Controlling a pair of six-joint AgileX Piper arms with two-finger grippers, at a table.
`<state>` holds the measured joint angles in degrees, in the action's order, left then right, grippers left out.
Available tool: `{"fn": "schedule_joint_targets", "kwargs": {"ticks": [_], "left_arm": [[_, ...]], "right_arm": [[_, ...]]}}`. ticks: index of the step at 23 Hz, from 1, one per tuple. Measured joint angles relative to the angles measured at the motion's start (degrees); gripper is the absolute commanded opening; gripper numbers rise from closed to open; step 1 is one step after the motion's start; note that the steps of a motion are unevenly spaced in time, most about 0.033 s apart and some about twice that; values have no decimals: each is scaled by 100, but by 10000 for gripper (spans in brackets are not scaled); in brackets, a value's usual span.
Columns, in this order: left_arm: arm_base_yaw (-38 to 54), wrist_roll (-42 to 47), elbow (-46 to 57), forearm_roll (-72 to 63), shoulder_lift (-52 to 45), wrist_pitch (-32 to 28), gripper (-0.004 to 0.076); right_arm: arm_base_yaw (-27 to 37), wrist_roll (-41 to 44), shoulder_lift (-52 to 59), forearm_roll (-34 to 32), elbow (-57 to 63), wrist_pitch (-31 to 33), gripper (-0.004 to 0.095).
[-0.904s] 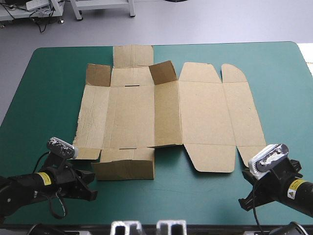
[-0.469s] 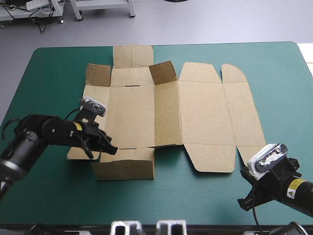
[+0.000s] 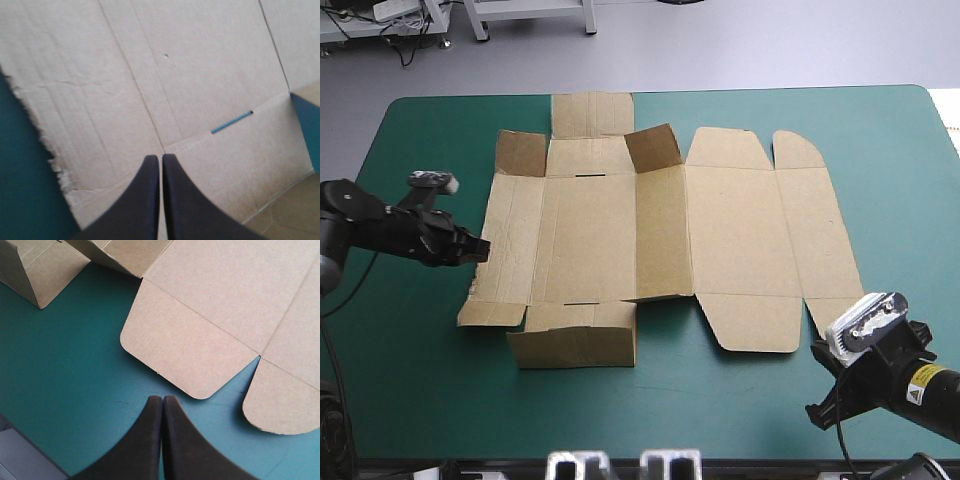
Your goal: Fold the box
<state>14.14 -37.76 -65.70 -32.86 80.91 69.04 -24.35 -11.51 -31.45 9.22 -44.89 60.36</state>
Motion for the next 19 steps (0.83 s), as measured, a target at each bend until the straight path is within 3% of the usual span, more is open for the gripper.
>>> {"fn": "schedule_joint_targets", "kwargs": {"ticks": [4,10,19], "left_arm": [[1053,-215,-5,-706,131,-23,26],[2261,-228,-48,-1983,1132,-21,323],[2170,-881,-48,-1542,2127,-46,335]], "right_arm": [[0,-21,0,0,0,-11,-19],[0,-41,0,12,0,-11,-19],[0,-41,0,21,0,-11,-19]]}}
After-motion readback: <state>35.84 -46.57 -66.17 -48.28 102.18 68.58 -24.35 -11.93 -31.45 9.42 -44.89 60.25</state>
